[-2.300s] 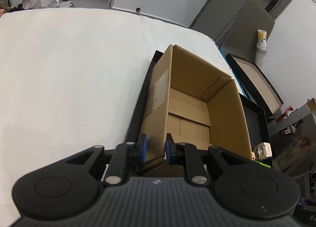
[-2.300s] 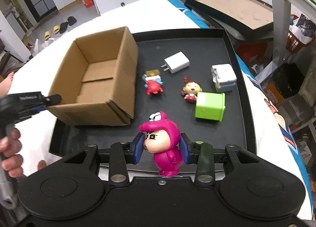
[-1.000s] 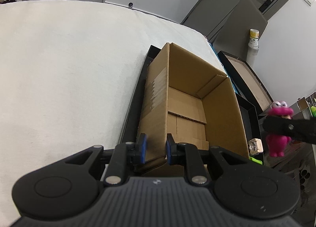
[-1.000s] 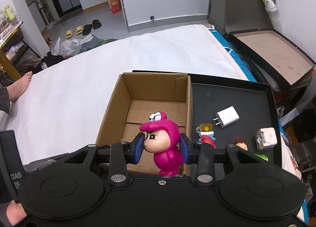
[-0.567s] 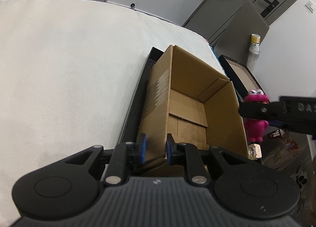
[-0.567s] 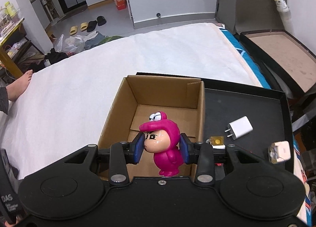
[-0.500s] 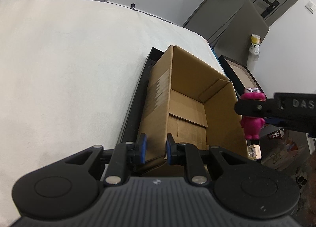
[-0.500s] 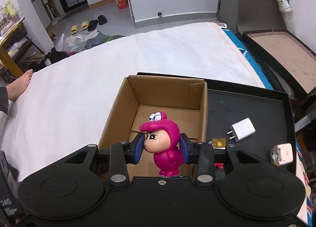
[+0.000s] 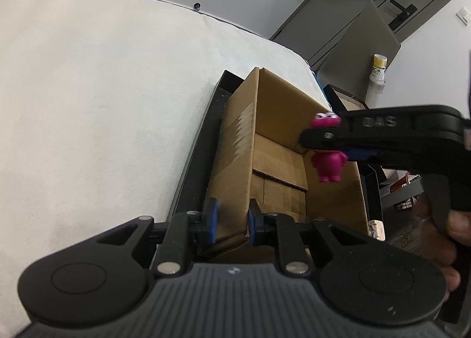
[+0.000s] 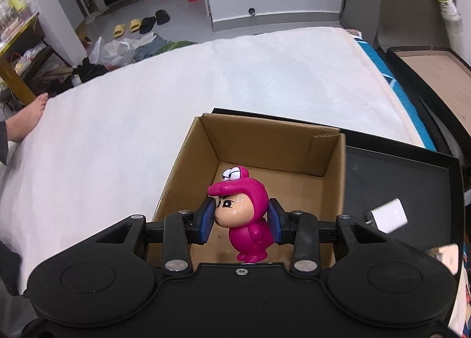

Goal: Organize rigid objects
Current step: 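Lift the pink figurine with the right gripper and drop it into the cardboard box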

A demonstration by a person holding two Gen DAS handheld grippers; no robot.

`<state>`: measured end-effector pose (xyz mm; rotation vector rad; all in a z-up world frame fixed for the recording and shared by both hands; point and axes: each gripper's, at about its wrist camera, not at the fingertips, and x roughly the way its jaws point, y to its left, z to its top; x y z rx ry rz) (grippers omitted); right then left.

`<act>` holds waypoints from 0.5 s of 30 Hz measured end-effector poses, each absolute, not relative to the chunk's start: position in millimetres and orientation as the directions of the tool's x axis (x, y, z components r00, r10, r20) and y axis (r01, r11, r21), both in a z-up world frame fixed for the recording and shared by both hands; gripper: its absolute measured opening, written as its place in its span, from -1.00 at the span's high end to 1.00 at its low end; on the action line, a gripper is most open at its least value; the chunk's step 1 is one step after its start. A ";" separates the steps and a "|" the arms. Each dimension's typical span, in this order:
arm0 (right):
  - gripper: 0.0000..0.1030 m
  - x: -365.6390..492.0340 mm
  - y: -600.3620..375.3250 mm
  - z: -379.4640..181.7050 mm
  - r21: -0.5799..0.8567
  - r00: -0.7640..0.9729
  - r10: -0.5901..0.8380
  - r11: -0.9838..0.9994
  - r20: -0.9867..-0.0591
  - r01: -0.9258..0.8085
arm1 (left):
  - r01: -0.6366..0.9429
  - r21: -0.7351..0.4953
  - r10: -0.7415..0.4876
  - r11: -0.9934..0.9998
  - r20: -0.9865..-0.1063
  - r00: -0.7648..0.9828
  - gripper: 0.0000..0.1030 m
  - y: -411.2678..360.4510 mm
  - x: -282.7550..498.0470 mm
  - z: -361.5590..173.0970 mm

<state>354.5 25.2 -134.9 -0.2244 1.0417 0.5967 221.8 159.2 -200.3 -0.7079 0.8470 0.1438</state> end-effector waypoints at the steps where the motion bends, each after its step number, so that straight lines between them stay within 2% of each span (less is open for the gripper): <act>1: 0.27 355.9 28.0 -137.1 0.095 0.362 0.351 0.819 -0.863 -0.566 | -0.384 -0.515 -0.155 0.766 -0.728 0.668 0.63 158.9 221.9 -200.3; 13: 0.26 368.8 56.6 -154.8 0.061 0.354 0.341 0.789 -0.871 -0.612 | -0.388 -0.532 -0.167 0.753 -0.725 0.669 0.63 163.9 218.5 -201.1; 15: 0.19 368.0 59.3 -152.5 0.060 0.378 0.356 0.790 -0.855 -0.610 | -0.389 -0.535 -0.170 0.750 -0.724 0.669 0.63 164.5 219.5 -201.5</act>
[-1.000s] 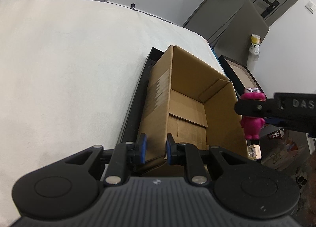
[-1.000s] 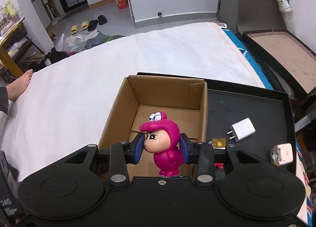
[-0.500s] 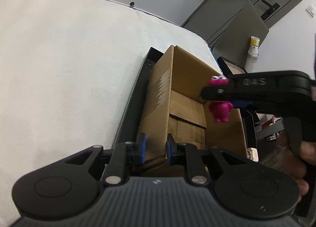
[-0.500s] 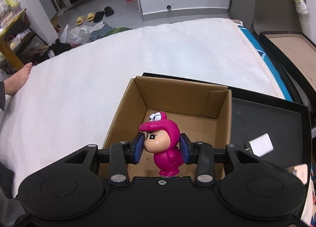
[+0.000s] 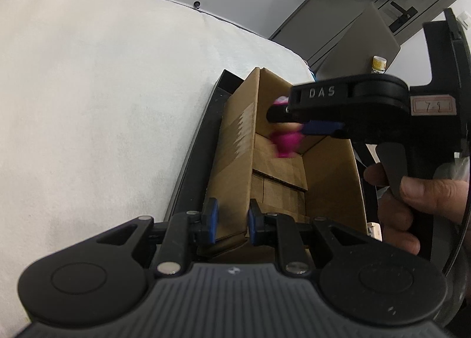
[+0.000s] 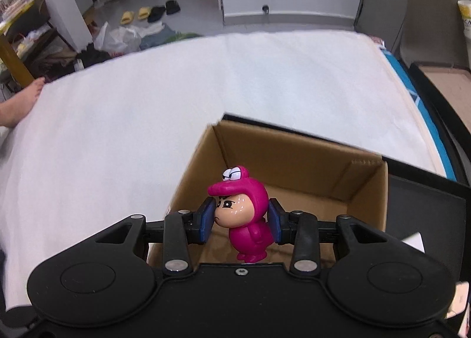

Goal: Organize rigid objects
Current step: 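Lift the pink figurine with the right gripper and drop it into the cardboard box, then move the right gripper back over the tray to the green cube box and grasp it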

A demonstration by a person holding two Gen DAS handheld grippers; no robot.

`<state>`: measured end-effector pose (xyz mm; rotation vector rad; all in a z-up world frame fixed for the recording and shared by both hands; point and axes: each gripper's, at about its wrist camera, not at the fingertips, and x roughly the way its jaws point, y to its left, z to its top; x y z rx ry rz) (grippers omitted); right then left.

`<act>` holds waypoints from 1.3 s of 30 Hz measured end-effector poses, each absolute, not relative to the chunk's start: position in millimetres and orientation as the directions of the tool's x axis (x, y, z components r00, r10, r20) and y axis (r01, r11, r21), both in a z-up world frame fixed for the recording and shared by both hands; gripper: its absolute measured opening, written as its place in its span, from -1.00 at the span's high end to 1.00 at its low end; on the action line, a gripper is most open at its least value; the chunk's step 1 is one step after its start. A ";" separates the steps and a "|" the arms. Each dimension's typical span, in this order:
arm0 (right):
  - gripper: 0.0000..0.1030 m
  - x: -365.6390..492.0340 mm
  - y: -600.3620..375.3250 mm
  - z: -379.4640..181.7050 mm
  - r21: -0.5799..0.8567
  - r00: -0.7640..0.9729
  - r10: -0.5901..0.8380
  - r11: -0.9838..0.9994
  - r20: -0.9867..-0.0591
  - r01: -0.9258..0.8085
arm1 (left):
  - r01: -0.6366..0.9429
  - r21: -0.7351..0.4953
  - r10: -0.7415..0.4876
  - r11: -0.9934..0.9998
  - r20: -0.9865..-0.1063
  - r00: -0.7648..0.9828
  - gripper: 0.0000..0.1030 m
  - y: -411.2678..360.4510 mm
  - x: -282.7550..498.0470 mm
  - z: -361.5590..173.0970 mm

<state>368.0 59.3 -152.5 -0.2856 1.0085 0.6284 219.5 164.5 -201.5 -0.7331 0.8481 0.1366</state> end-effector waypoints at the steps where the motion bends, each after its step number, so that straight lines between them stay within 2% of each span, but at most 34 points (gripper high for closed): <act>1: 0.10 368.5 60.7 -151.0 0.055 0.387 0.357 0.791 -0.850 -0.609 | -0.387 -0.536 -0.172 0.750 -0.724 0.669 0.62 164.7 219.8 -201.7; 4: 0.04 367.8 58.0 -144.3 0.055 0.400 0.366 0.791 -0.840 -0.609 | -0.383 -0.537 -0.174 0.752 -0.722 0.669 0.62 164.7 220.5 -201.9; 6: -0.07 366.3 54.1 -138.5 0.047 0.405 0.361 0.793 -0.840 -0.607 | -0.386 -0.539 -0.175 0.749 -0.722 0.669 0.62 164.7 221.0 -202.5; 8: -0.36 362.2 47.7 -131.3 0.017 0.427 0.342 0.796 -0.837 -0.605 | -0.389 -0.543 -0.178 0.744 -0.722 0.668 0.62 165.1 221.5 -202.9; 11: -0.53 354.6 35.8 -119.3 -0.032 0.462 0.321 0.793 -0.827 -0.609 | -0.389 -0.540 -0.177 0.746 -0.724 0.667 0.62 163.7 221.4 -202.4; 16: -0.55 346.1 12.2 -101.9 -0.070 0.484 0.285 0.803 -0.828 -0.592 | -0.392 -0.526 -0.163 0.755 -0.729 0.665 0.63 161.8 220.9 -199.5; 26: -0.56 330.6 -31.6 -74.6 -0.014 0.479 0.299 0.838 -0.825 -0.546 | -0.400 -0.496 -0.137 0.770 -0.741 0.657 0.63 156.9 221.4 -195.5; 29: -0.64 327.2 -43.9 -66.9 -0.011 0.485 0.295 0.846 -0.823 -0.533 | -0.404 -0.488 -0.126 0.774 -0.743 0.657 0.63 157.7 220.4 -194.2; 39: -0.71 319.1 -95.2 -44.4 0.056 0.498 0.308 0.887 -0.810 -0.458 | -0.414 -0.471 -0.112 0.779 -0.754 0.647 0.63 154.4 221.8 -192.0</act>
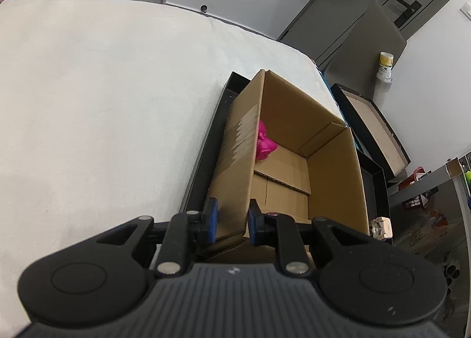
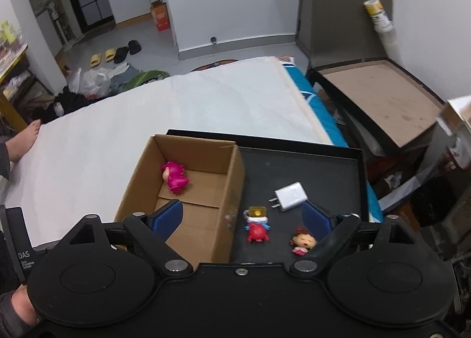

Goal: Organize rigid objects
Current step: 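Move the right gripper back over the tray to the green cube box and grasp it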

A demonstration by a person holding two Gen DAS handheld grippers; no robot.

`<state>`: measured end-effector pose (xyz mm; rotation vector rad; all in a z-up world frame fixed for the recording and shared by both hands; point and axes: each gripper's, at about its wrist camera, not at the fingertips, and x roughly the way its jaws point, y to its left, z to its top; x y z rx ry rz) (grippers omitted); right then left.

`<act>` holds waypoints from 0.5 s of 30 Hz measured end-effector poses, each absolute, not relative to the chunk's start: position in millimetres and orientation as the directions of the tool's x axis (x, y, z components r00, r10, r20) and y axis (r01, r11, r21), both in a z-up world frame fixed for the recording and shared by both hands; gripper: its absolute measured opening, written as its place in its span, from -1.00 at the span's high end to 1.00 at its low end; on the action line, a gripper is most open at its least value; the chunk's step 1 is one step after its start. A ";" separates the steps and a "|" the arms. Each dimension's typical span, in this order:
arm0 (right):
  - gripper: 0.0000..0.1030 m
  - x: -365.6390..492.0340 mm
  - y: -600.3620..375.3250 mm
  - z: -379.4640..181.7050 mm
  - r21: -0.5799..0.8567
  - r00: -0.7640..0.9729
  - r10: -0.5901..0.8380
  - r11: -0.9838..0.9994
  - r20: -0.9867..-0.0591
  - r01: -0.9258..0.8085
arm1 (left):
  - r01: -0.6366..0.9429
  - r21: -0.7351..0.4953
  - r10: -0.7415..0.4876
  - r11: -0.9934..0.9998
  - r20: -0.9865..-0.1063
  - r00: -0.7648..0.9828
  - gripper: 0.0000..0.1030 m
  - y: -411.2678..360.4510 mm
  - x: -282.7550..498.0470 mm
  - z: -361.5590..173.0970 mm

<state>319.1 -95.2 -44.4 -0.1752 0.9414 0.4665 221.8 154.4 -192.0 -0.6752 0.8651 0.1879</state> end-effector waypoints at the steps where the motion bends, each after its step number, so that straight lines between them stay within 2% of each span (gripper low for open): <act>1: -0.72 318.0 -100.7 -44.1 0.059 0.500 0.306 0.891 -0.810 -0.449 | -0.416 -0.466 -0.107 0.781 -0.756 0.646 0.63 154.0 222.4 -191.4; 4: -0.79 316.0 -117.4 -45.0 0.062 0.504 0.292 0.904 -0.813 -0.424 | -0.417 -0.452 -0.094 0.788 -0.759 0.644 0.64 151.5 222.9 -189.7; 15: -0.80 309.0 -162.5 -56.4 0.091 0.508 0.269 0.933 -0.818 -0.348 | -0.418 -0.428 -0.074 0.802 -0.765 0.640 0.64 144.3 224.8 -188.4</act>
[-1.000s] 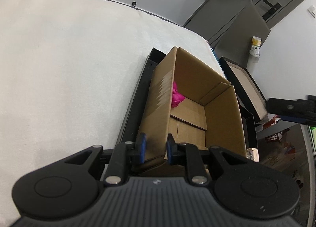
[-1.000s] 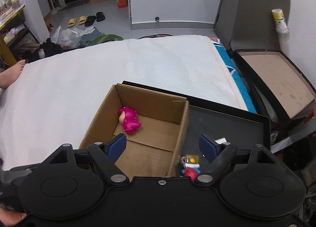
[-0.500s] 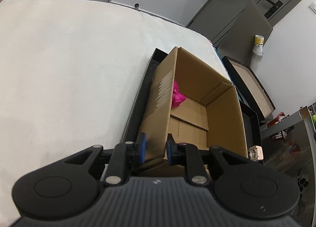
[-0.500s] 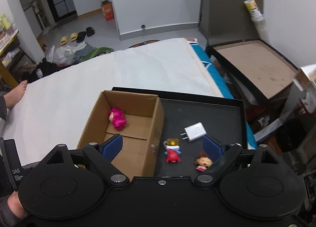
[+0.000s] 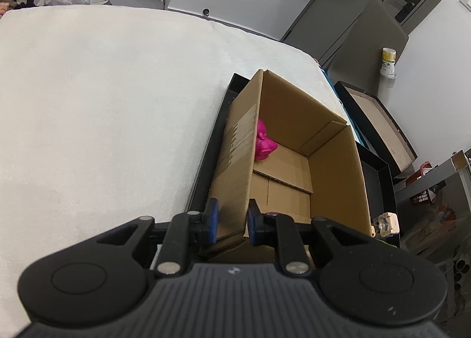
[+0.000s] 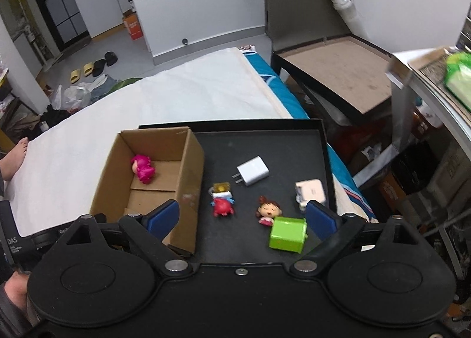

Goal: Organize rigid objects
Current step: 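Move the right gripper back over the tray to the green cube box and grasp it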

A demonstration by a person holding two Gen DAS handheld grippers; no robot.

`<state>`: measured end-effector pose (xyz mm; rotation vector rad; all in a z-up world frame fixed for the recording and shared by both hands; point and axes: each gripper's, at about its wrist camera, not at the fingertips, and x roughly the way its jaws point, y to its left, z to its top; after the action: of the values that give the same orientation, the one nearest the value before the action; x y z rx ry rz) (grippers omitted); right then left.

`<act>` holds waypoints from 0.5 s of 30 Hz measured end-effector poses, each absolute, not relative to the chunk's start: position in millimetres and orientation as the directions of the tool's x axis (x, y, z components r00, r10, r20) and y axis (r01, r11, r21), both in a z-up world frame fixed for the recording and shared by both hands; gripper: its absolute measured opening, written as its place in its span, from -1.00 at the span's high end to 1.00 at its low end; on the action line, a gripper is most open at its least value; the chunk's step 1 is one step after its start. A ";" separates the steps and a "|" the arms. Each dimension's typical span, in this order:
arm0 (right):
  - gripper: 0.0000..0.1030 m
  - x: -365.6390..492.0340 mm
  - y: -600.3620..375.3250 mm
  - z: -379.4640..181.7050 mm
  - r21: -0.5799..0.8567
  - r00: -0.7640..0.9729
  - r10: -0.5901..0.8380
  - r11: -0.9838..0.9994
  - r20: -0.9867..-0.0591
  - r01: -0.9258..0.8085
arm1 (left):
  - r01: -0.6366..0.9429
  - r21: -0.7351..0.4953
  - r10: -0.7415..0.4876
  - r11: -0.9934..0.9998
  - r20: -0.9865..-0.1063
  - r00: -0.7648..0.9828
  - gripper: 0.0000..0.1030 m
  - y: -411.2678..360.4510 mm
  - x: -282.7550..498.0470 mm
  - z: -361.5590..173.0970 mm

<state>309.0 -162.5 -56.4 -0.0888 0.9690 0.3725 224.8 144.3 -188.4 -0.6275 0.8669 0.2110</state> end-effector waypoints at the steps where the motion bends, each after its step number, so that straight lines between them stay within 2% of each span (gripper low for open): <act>1: -0.80 308.5 -165.4 -57.7 0.091 0.509 0.267 0.935 -0.818 -0.343 | -0.417 -0.427 -0.075 0.803 -0.765 0.639 0.64 143.9 224.6 -188.1; 15: -0.80 310.4 -205.7 -90.1 0.124 0.496 0.243 0.957 -0.834 -0.261 | -0.421 -0.412 -0.062 0.808 -0.770 0.635 0.65 141.2 226.7 -188.0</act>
<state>310.4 -205.7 -90.1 -0.0197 1.0066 0.3048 226.7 141.2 -188.0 -0.6134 0.8712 0.2205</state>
